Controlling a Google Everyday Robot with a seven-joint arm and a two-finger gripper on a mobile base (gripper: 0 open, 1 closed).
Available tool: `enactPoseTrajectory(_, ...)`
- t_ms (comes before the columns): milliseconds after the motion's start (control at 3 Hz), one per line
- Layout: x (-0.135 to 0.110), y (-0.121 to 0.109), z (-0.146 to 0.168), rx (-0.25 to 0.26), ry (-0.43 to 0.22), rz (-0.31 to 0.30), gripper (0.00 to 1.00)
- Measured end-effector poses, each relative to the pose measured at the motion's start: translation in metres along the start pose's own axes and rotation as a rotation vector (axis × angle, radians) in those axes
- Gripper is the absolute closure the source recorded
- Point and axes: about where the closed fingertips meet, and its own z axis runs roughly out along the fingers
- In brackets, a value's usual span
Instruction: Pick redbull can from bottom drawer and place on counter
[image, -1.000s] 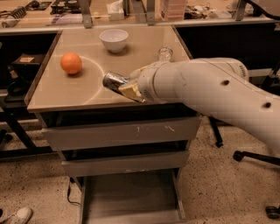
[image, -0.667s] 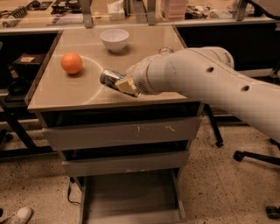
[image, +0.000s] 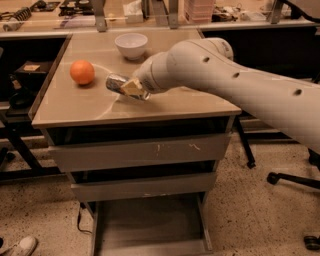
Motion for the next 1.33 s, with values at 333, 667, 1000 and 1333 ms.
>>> enactPoseTrajectory(333, -0.003, -0.005, 0.028, -0.023, 0.002, 0.011, 1.00)
enactPoseTrajectory(667, 0.001, -0.005, 0.047, -0.036, -0.024, 0.026, 1.00)
enactPoseTrajectory(1000, 0.001, -0.005, 0.049, -0.037, -0.026, 0.027, 0.83)
enactPoseTrajectory(1333, 0.001, -0.005, 0.049, -0.037, -0.026, 0.027, 0.59)
